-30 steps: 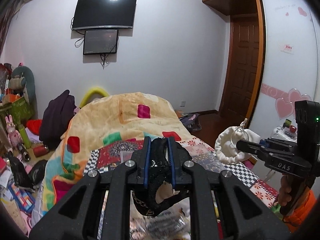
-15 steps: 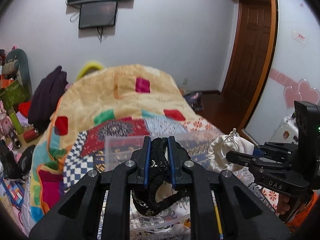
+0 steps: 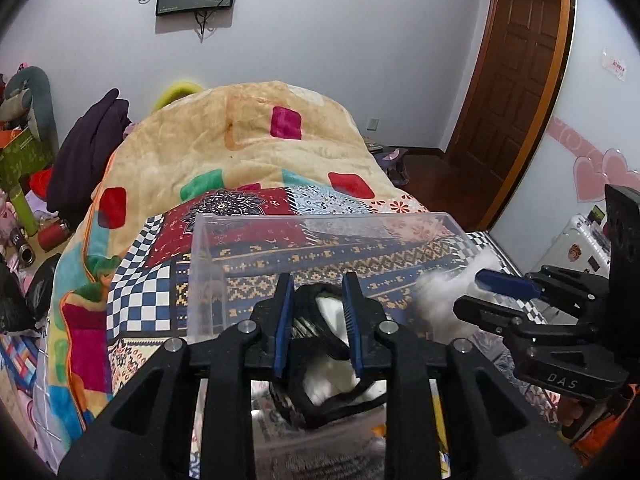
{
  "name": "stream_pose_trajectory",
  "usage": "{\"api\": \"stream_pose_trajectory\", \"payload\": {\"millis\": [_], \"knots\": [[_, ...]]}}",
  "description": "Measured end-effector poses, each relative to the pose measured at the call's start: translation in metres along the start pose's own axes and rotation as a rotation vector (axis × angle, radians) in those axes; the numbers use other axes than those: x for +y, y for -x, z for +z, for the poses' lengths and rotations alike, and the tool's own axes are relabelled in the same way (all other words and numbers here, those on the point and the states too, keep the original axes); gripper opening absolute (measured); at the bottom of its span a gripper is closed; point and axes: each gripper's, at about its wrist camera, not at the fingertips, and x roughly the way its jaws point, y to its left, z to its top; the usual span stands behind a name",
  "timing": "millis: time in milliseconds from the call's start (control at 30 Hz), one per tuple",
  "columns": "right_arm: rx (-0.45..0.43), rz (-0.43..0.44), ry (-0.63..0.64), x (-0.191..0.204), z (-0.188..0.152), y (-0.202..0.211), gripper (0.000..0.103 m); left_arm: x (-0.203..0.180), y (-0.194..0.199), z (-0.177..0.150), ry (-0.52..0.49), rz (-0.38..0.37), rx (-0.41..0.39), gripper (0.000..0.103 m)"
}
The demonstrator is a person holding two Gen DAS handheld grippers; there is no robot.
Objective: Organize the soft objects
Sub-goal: 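Lower the cloth and sock into the clear box and open both grippers, then grasp the silver mesh scrubber with the left gripper while the right grasps the green glove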
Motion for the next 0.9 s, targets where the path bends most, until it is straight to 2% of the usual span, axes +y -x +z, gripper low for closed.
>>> {"api": "stream_pose_trajectory", "payload": {"millis": [133,167,267,367,433,600,700,900], "knots": [[-0.041,-0.016,0.002,0.001,0.001,0.018,0.067,-0.001,0.022,-0.002,0.002,0.010,-0.044,0.054],[-0.056,-0.019,-0.004,0.000,0.001,0.023,0.073,-0.003,0.029,-0.003,0.000,0.013,-0.059,0.058],[-0.098,-0.029,-0.022,-0.002,0.000,0.042,0.080,-0.007,0.050,-0.006,-0.013,0.019,-0.093,0.067],[-0.133,-0.020,-0.038,-0.002,-0.004,0.062,0.082,-0.012,0.067,-0.012,-0.025,0.029,-0.119,0.076],[-0.144,-0.011,-0.044,0.000,-0.007,0.072,0.086,-0.015,0.077,-0.016,-0.032,0.031,-0.131,0.080],[-0.147,-0.014,-0.018,0.011,-0.024,0.087,0.089,-0.024,0.092,-0.033,-0.054,0.037,-0.140,0.091],[-0.119,-0.007,-0.007,0.016,-0.039,0.087,0.089,-0.029,0.093,-0.047,-0.071,0.039,-0.117,0.093],[0.001,0.005,-0.008,0.019,-0.075,0.063,0.089,-0.037,0.075,-0.080,-0.091,0.035,-0.023,0.093]]}}
